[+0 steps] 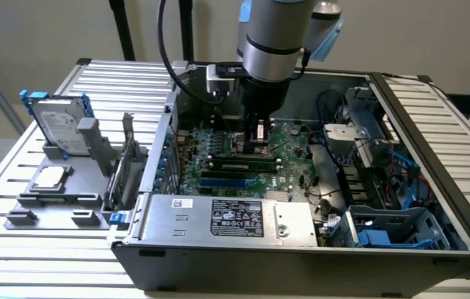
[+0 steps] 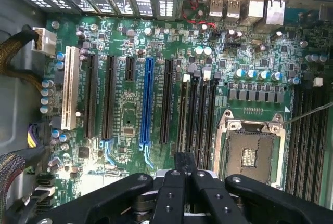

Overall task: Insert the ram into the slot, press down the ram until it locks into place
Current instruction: 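Press down the ram until it locks into place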

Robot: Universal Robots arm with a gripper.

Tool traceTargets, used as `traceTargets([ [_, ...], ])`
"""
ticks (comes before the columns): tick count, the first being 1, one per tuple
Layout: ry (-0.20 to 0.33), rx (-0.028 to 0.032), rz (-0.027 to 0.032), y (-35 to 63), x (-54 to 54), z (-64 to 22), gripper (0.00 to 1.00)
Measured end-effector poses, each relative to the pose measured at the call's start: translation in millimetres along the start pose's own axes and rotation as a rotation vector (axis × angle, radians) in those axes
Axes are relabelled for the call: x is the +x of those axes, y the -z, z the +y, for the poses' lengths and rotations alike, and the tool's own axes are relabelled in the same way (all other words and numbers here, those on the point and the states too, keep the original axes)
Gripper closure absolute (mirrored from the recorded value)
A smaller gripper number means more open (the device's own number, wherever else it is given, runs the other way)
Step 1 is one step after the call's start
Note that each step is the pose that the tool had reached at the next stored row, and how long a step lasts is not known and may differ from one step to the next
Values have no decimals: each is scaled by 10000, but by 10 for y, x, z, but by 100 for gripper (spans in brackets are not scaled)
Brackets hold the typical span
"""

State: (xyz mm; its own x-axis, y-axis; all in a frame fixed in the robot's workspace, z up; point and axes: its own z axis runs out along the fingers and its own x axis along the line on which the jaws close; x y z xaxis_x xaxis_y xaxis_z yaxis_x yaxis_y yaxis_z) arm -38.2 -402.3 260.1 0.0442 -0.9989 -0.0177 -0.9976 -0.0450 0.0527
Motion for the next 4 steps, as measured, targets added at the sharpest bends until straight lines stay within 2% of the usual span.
traceTargets([
  [4, 2, 2, -41, 0, 1, 0, 90],
])
